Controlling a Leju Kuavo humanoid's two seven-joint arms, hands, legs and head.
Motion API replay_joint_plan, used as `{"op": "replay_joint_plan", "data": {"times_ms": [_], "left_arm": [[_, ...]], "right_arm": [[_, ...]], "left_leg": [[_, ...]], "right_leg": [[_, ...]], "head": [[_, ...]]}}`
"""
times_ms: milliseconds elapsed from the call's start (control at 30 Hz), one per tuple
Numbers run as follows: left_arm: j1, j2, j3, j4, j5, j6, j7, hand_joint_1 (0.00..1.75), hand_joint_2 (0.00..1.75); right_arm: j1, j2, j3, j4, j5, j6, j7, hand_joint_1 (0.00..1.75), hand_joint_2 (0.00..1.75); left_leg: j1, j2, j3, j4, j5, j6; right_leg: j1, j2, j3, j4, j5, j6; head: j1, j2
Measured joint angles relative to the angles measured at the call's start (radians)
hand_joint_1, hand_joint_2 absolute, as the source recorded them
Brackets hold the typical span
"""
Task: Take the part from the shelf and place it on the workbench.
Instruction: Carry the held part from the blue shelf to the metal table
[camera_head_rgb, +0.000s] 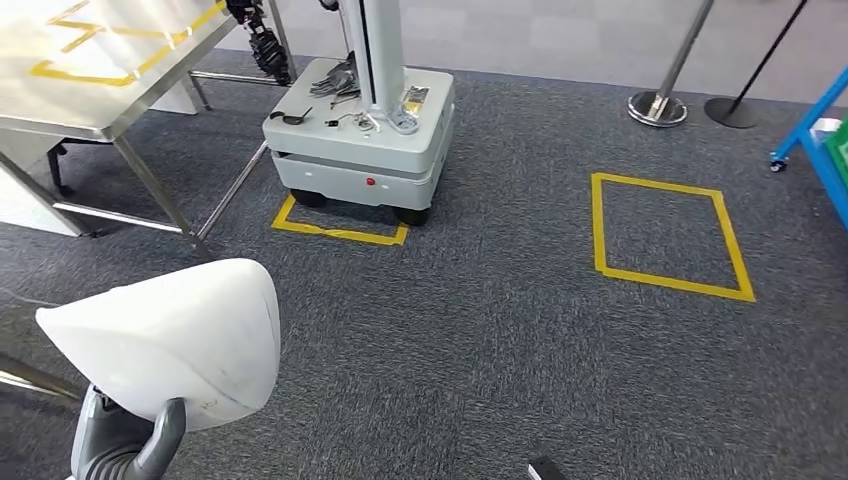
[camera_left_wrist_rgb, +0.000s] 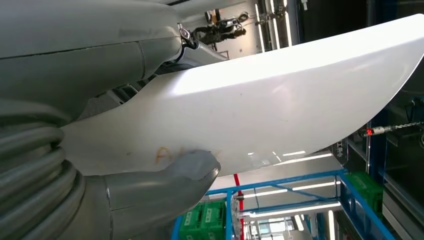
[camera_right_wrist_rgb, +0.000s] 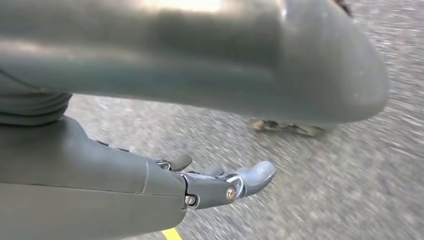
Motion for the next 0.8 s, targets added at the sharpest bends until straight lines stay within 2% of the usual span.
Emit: {"op": "replay_joint_plan", "data": {"times_ms": [33, 67, 100, 167, 200, 267, 300, 333, 400, 433, 467, 500, 533, 567, 600, 667, 700, 733, 767, 800], "left_arm": [[0.001, 0.004, -0.003, -0.001, 0.007, -0.007, 0.003, 1.75, 1.75], [0.001, 0.007, -0.007, -0.001, 0.012, -0.013, 0.007, 1.75, 1.75], [-0.001, 0.010, -0.013, -0.002, 0.014, -0.017, 0.013, 1.75, 1.75], [-0.005, 0.011, -0.031, -0.005, 0.010, -0.019, 0.024, 1.75, 1.75], [-0.007, 0.011, -0.039, -0.006, 0.005, -0.019, 0.027, 1.75, 1.75], [-0.006, 0.011, -0.050, -0.010, -0.003, -0.019, 0.030, 1.75, 1.75], [-0.005, 0.011, -0.054, -0.012, -0.005, -0.019, 0.030, 1.75, 1.75], [-0.005, 0.012, -0.057, -0.015, -0.006, -0.019, 0.030, 1.75, 1.75], [-0.008, 0.011, -0.066, -0.020, -0.007, -0.019, 0.030, 1.75, 1.75], [-0.009, 0.011, -0.070, -0.020, -0.007, -0.019, 0.031, 1.75, 1.75], [-0.009, 0.011, -0.072, -0.020, -0.007, -0.019, 0.031, 1.75, 1.75], [-0.008, 0.011, -0.074, -0.020, -0.007, -0.019, 0.031, 1.75, 1.75], [-0.007, 0.011, -0.074, -0.020, -0.007, -0.019, 0.031, 1.75, 1.75], [-0.007, 0.011, -0.075, -0.021, -0.008, -0.019, 0.031, 1.75, 1.75], [-0.006, 0.011, -0.075, -0.021, -0.010, -0.019, 0.029, 1.75, 1.75], [-0.005, 0.012, -0.075, -0.022, -0.017, -0.019, 0.023, 1.75, 1.75], [-0.004, 0.012, -0.076, -0.022, -0.021, -0.019, 0.018, 1.75, 1.75], [-0.002, 0.013, -0.076, -0.021, -0.025, -0.019, 0.011, 1.75, 1.75], [-0.002, 0.016, -0.076, -0.021, -0.028, -0.019, 0.003, 1.75, 1.75], [-0.002, 0.019, -0.076, -0.020, -0.031, -0.019, -0.005, 1.75, 1.75]], "right_arm": [[0.003, 0.004, -0.005, 0.000, -0.011, 0.000, 0.025, 0.00, 0.00], [0.004, 0.008, -0.011, 0.000, -0.019, 0.000, 0.053, 0.00, 0.00], [0.005, 0.012, -0.016, 0.000, -0.020, 0.000, 0.080, 0.00, 0.00], [0.007, 0.019, -0.021, 0.000, -0.015, 0.000, 0.122, 0.00, 0.00], [0.008, 0.022, -0.023, 0.000, -0.013, 0.000, 0.135, 0.00, 0.00], [0.008, 0.027, -0.026, 0.000, -0.013, 0.000, 0.147, 0.00, 0.00], [0.007, 0.028, -0.028, 0.000, -0.014, 0.000, 0.149, 0.00, 0.00], [0.007, 0.030, -0.029, 0.000, -0.014, 0.000, 0.150, 0.00, 0.00], [0.009, 0.031, -0.031, 0.000, -0.014, 0.000, 0.151, 0.00, 0.00], [0.011, 0.032, -0.032, 0.000, -0.014, 0.000, 0.152, 0.00, 0.00], [0.012, 0.032, -0.035, 0.000, -0.014, 0.000, 0.153, 0.00, 0.00], [0.014, 0.032, -0.036, 0.000, -0.014, 0.000, 0.154, 0.00, 0.00], [0.016, 0.032, -0.038, 0.000, -0.014, 0.000, 0.154, 0.00, 0.00], [0.016, 0.032, -0.039, 0.000, -0.015, 0.000, 0.154, 0.00, 0.00], [0.016, 0.032, -0.040, 0.000, -0.018, 0.000, 0.154, 0.00, 0.00], [0.016, 0.032, -0.046, 0.000, -0.028, 0.000, 0.145, 0.00, 0.00], [0.015, 0.032, -0.051, 0.000, -0.032, 0.000, 0.133, 0.00, 0.00], [0.013, 0.032, -0.055, 0.000, -0.034, 0.000, 0.117, 0.00, 0.00], [0.012, 0.032, -0.059, 0.000, -0.034, 0.000, 0.097, 0.00, 0.00], [0.011, 0.032, -0.062, 0.000, -0.030, 0.000, 0.078, 0.00, 0.00]], "left_leg": [[0.002, 0.005, 0.012, -0.014, 0.015, -0.002], [0.003, 0.014, 0.044, -0.065, 0.042, -0.003], [0.003, 0.038, 0.085, -0.137, 0.071, -0.002], [0.001, 0.080, 0.146, -0.241, 0.102, 0.009], [-0.001, 0.089, 0.157, -0.261, 0.104, 0.016], [-0.003, 0.066, 0.155, -0.262, 0.105, 0.029], [-0.002, 0.053, 0.154, -0.265, 0.107, 0.035], [0.001, 0.040, 0.154, -0.267, 0.109, 0.041], [0.007, 0.014, 0.153, -0.270, 0.114, 0.050], [0.007, 0.000, 0.151, -0.270, 0.116, 0.053], [0.007, -0.015, 0.149, -0.269, 0.117, 0.055], [0.007, -0.031, 0.148, -0.269, 0.117, 0.055], [0.007, -0.048, 0.148, -0.268, 0.118, 0.055], [0.007, -0.065, 0.149, -0.267, 0.118, 0.053], [0.007, -0.081, 0.150, -0.267, 0.119, 0.052], [0.006, -0.107, 0.148, -0.266, 0.121, 0.043], [0.006, -0.117, 0.145, -0.266, 0.123, 0.036], [0.007, -0.128, 0.142, -0.269, 0.126, 0.029], [0.007, -0.140, 0.138, -0.272, 0.129, 0.021], [0.008, -0.140, 0.134, -0.271, 0.130, 0.016]], "right_leg": [[0.000, -0.015, 0.000, 0.001, -0.002, 0.001], [-0.001, -0.030, 0.001, 0.002, -0.004, 0.004], [-0.001, -0.043, 0.004, 0.005, -0.007, 0.008], [0.003, -0.065, 0.009, 0.010, -0.017, 0.018], [0.005, -0.075, 0.013, 0.011, -0.020, 0.024], [0.006, -0.095, 0.021, 0.008, -0.024, 0.036], [0.004, -0.084, 0.023, 0.012, -0.028, 0.043], [0.001, -0.056, 0.019, 0.028, -0.042, 0.050], [-0.004, 0.022, -0.025, 0.124, -0.097, 0.061], [-0.005, 0.044, -0.061, 0.194, -0.129, 0.063], [-0.006, 0.053, -0.095, 0.257, -0.151, 0.064], [-0.006, 0.056, -0.117, 0.293, -0.154, 0.064], [-0.006, 0.058, -0.121, 0.289, -0.135, 0.062], [-0.007, 0.063, -0.104, 0.244, -0.100, 0.060], [-0.007, 0.077, -0.074, 0.171, -0.058, 0.056], [-0.007, 0.119, -0.021, 0.047, -0.007, 0.050], [-0.005, 0.132, -0.009, 0.018, 0.000, 0.047], [-0.002, 0.132, -0.008, 0.012, -0.002, 0.044], [-0.003, 0.120, -0.007, 0.008, 0.001, 0.039], [-0.004, 0.106, -0.005, 0.004, 0.005, 0.033]], "head": [[0.000, 0.000], [0.000, 0.000], [0.000, 0.000], [0.001, 0.000], [0.001, 0.000], [0.001, 0.000], [0.002, 0.000], [0.003, 0.000], [0.006, 0.000], [0.007, 0.000], [0.008, 0.000], [0.008, 0.000], [0.008, 0.000], [0.008, 0.000], [0.008, 0.000], [0.007, 0.000], [0.007, 0.000], [0.007, 0.000], [0.007, 0.000], [0.007, 0.000]]}}
